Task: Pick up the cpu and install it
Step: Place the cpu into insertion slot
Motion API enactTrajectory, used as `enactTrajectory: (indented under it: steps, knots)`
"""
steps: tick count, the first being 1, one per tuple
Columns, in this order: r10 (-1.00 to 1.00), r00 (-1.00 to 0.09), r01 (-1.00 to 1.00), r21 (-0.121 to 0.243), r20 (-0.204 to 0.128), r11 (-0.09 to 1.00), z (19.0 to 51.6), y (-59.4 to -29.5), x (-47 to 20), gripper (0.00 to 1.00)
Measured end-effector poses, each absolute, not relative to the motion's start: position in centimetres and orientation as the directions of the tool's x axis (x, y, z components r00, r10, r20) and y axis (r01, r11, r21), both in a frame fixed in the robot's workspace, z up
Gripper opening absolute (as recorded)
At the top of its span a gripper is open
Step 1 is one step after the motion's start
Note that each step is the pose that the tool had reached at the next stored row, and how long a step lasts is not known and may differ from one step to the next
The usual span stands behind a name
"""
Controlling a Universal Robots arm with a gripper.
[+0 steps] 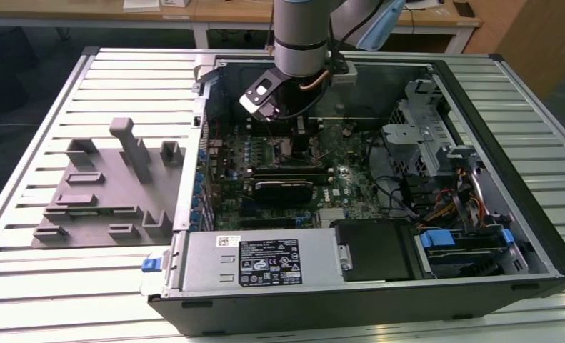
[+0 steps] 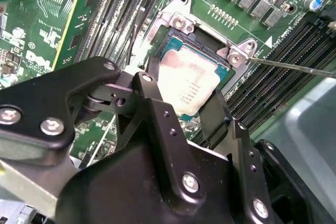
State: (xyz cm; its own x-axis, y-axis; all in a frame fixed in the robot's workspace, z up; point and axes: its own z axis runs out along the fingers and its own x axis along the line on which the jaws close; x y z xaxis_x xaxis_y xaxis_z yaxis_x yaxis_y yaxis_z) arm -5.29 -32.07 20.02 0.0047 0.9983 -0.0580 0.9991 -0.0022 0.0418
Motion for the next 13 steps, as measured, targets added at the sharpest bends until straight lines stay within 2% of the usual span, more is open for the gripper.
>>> enactTrajectory:
  steps: [13]
  knots:
    - [0.998,0.034,0.999,0.042,-0.058,-0.032,19.71,-32.07,-5.27,0.56]
